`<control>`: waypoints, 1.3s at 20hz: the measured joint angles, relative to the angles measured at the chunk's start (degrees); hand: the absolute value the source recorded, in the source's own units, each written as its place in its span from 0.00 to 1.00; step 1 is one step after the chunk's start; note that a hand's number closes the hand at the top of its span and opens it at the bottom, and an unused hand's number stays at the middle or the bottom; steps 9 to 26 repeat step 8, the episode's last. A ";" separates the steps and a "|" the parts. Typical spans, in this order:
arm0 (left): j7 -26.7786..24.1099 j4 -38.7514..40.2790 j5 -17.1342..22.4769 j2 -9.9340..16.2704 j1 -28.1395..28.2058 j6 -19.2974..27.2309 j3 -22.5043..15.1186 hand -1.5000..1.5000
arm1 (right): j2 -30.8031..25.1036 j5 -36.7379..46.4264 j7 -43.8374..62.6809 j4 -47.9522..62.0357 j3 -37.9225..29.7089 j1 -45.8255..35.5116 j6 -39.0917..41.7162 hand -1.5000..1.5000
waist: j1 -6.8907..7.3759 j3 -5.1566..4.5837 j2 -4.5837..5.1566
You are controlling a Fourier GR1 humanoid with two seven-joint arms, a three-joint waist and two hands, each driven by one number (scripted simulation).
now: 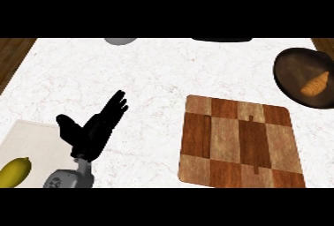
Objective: Pick the croissant from the cutting board and place it in the pan
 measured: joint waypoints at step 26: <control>1.00 -1.39 0.07 0.56 0.73 -0.02 0.28 0.50 | -0.80 0.09 -1.90 -0.69 0.52 3.86 2.90 0.00 | 0.00 -0.02 -0.33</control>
